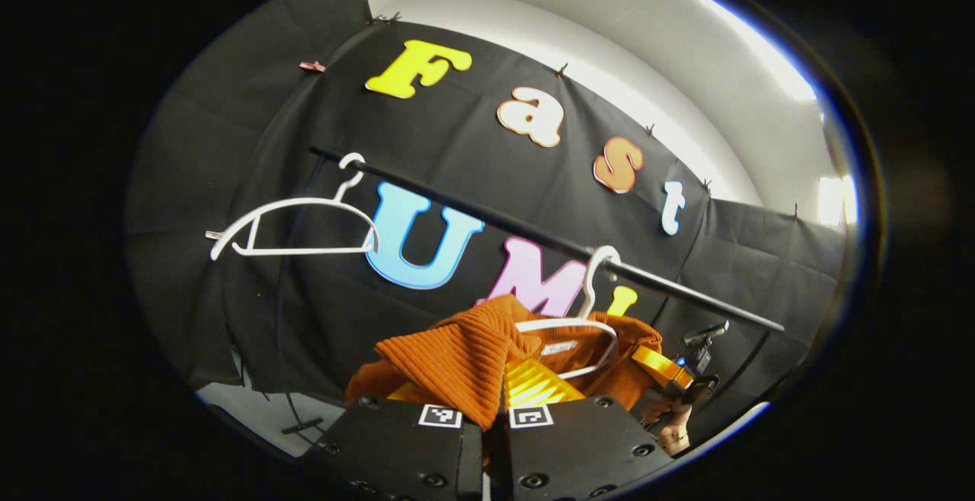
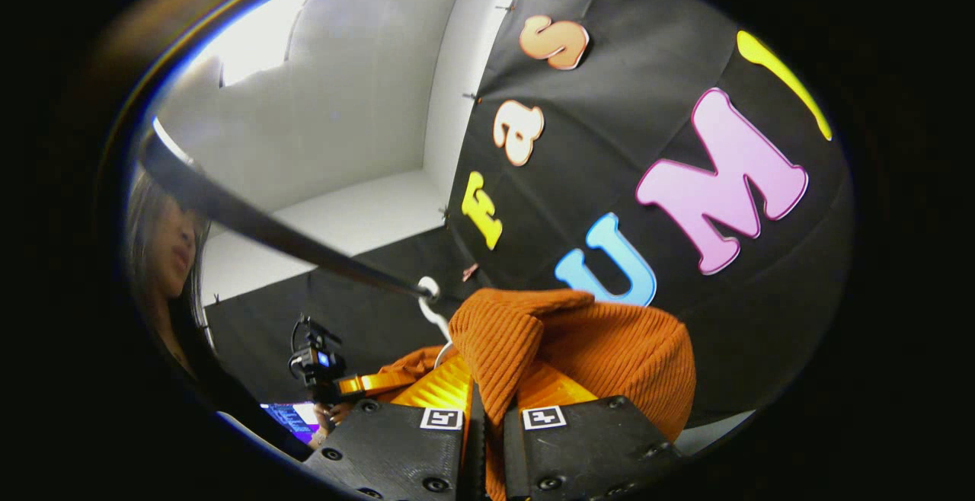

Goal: Grasp the clothes on the hanger with both hands and then place them into the laundry hamper below.

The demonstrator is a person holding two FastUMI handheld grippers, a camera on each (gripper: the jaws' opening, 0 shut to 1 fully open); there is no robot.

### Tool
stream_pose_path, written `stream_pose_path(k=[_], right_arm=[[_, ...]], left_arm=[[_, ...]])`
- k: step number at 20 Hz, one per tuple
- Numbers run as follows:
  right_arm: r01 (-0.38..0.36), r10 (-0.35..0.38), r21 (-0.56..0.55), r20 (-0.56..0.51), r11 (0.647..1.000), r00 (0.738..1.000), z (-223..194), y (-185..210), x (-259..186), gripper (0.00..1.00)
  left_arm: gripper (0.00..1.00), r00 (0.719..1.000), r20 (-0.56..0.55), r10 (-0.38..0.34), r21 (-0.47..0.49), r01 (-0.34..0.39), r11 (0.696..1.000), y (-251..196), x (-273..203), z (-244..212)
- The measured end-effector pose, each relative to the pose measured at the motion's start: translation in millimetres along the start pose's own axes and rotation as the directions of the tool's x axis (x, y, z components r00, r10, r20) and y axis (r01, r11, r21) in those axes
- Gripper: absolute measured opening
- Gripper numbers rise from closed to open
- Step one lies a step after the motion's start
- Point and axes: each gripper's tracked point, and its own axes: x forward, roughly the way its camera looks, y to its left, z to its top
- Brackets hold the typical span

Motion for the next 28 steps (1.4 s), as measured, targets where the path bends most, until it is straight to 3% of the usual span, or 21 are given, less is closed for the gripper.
stream_pose_path(k=[3, 8, 9, 10, 13, 15, 17, 21, 25, 28], right_arm=[[0.021, -0.02, -0.024, 0.039, 1.0, 0.999, 19, -11, 21, 0.14], [0.0, -0.003, -0.104, -0.037, 0.995, 0.999, 7, -4, 51, 0.14], [-0.005, 0.0, -0.099, -0.044, 0.995, 0.999, 5, -4, 54, 0.19], [-0.002, -0.002, -0.087, -0.045, 0.996, 0.999, 4, -7, 58, 0.14], [0.029, -0.03, -0.03, -0.023, 0.999, 0.999, 6, -20, 60, 0.14], [0.042, -0.041, 0.009, -0.036, 0.999, 0.999, -3, -24, 59, 0.14], [0.052, -0.052, 0.003, -0.033, 0.999, 0.998, 1, -30, 57, 0.14], [0.175, -0.176, 0.046, 0.023, 0.984, 0.984, 25, -73, 38, 0.14], [0.352, -0.352, 0.014, -0.007, 0.936, 0.936, 9, -124, 3, 0.14], [0.479, -0.478, -0.022, -0.093, 0.878, 0.873, -24, -158, -20, 0.14]], left_arm=[[0.05, 0.999, 0.025, 0.047, 0.018, -0.048, 0.999, 20, 5, 10], [0.08, 0.978, -0.036, 0.206, 0.228, -0.193, 0.954, 81, 19, 10], [0.08, 0.973, -0.037, 0.229, 0.237, -0.214, 0.947, 91, 20, 10], [0.08, 0.967, -0.043, 0.252, 0.231, -0.235, 0.944, 103, 22, 10], [0.08, 0.937, -0.063, 0.345, 0.163, -0.331, 0.929, 146, 17, -9], [0.08, 0.938, -0.102, 0.331, 0.057, -0.326, 0.944, 147, 17, -35], [0.08, 0.934, -0.131, 0.331, 0.019, -0.332, 0.943, 153, 22, -59], [0.08, 0.937, -0.236, 0.259, -0.052, -0.278, 0.959, 131, 42, -119], [0.08, 0.903, -0.355, 0.241, -0.025, -0.267, 0.963, 113, 52, -180], [0.08, 0.894, -0.404, 0.194, -0.093, -0.251, 0.963, 92, 47, -208]])
